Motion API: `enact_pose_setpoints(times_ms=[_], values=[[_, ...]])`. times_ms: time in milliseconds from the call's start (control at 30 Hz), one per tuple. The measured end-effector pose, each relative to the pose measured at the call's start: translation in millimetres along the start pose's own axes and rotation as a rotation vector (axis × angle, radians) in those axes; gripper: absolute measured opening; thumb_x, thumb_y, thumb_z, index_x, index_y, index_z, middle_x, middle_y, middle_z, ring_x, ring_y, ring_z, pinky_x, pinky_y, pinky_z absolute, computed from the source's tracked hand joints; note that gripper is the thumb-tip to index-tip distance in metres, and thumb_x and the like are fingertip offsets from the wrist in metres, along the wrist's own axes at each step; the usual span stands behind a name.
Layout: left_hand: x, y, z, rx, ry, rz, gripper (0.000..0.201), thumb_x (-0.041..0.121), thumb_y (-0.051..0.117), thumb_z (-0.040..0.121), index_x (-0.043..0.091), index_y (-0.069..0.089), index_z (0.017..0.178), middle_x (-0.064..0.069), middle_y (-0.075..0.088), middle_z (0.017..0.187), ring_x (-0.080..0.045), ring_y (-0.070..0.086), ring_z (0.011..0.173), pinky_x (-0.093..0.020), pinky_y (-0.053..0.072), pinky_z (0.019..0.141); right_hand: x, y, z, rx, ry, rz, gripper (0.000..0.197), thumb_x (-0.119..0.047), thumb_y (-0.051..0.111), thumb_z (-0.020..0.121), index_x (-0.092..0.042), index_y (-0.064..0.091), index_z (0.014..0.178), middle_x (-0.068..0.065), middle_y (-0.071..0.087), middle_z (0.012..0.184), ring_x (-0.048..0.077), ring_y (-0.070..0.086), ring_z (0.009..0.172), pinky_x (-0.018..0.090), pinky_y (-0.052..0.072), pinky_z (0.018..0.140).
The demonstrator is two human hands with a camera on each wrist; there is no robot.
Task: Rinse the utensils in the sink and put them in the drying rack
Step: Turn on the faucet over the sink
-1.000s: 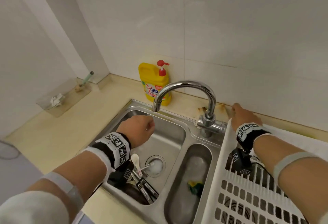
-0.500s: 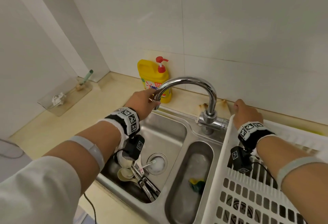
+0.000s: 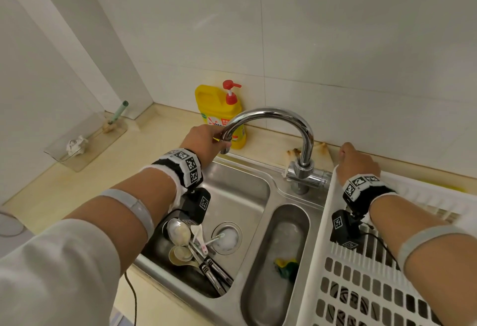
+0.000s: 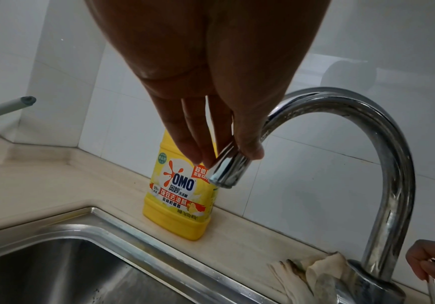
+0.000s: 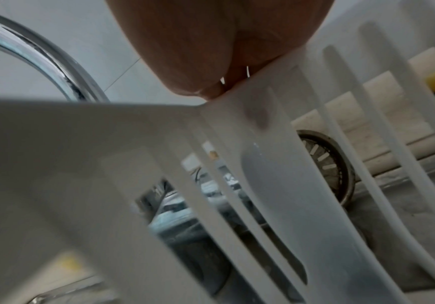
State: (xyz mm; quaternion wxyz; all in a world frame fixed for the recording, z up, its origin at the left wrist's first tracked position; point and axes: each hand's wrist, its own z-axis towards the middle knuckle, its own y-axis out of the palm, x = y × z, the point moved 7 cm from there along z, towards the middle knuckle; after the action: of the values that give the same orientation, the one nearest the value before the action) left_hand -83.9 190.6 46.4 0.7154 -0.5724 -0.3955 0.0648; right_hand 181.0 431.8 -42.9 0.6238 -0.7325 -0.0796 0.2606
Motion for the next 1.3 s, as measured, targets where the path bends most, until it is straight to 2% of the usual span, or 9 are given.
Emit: enact_pose_setpoints(times_ms=[167,367,500,667,933,1133,1300], values=[[0,-1,-1,0.004,0.000,0.000,0.006,0.027,0.070,0.085,0.027,0.075,0.089,0.008,0.074,0.080,-0.012,0.065,0.081,-0.026,0.044,0.075,-2,0,0,-0.039,0.024,-0.017,0.015,-0.013,0.047,0.095,-0.018,0.043,0.109,0.002,0.055,0.075,0.027,0.057,0.077,0.042,0.048,0.085],[-1,-2,1,-0.004,-0.005,0.000,0.010,0.027,0.072,0.085,0.028,0.076,0.094,0.009,0.074,0.088,-0.013,0.066,0.086,-0.023,0.040,0.076,-3,-1,-2,-0.035,0.027,-0.028,0.016,-0.012,0.045,0.096,-0.016,0.045,0.111,0.004,0.056,0.076,0.028,0.058,0.077,0.043,0.048,0.086],[-3,-1,6,-0.007,-0.015,0.005,0.013,0.029,0.073,0.086,0.031,0.076,0.099,0.008,0.075,0.093,-0.015,0.067,0.091,-0.027,0.045,0.082,-3,-2,-2,-0.041,0.026,-0.023,0.018,-0.011,0.047,0.094,-0.016,0.045,0.110,0.004,0.058,0.078,0.028,0.058,0.079,0.043,0.048,0.087],[-1,0,11,-0.007,-0.011,0.005,0.016,0.028,0.073,0.086,0.031,0.076,0.101,0.007,0.075,0.094,-0.017,0.066,0.092,-0.032,0.049,0.089,-2,-2,-3,-0.035,0.023,-0.033,0.015,-0.014,0.043,0.097,-0.016,0.045,0.113,0.004,0.057,0.076,0.028,0.058,0.078,0.043,0.049,0.085],[-2,-1,15,0.002,-0.005,0.013,0.014,0.027,0.071,0.087,0.030,0.076,0.099,0.009,0.075,0.093,-0.015,0.066,0.091,-0.028,0.045,0.083,-3,-2,-2,-0.055,0.028,-0.034,0.017,-0.013,0.045,0.096,-0.015,0.044,0.113,0.004,0.057,0.077,0.029,0.059,0.079,0.044,0.050,0.087],[-2,0,15,0.007,-0.002,0.027,0.018,0.028,0.070,0.088,0.030,0.076,0.105,0.007,0.074,0.098,-0.015,0.064,0.091,-0.026,0.042,0.080,-2,-1,-2,-0.065,0.040,-0.026,0.019,-0.014,0.046,0.096,-0.014,0.045,0.114,0.004,0.054,0.075,0.030,0.058,0.081,0.043,0.048,0.088],[-2,-1,15,0.007,-0.004,0.019,0.016,0.028,0.071,0.088,0.030,0.076,0.103,0.008,0.074,0.098,-0.017,0.065,0.092,-0.032,0.048,0.086,-1,-1,-1,-0.067,0.047,-0.018,0.019,-0.016,0.046,0.097,-0.013,0.045,0.116,0.004,0.052,0.076,0.031,0.056,0.082,0.043,0.047,0.089]])
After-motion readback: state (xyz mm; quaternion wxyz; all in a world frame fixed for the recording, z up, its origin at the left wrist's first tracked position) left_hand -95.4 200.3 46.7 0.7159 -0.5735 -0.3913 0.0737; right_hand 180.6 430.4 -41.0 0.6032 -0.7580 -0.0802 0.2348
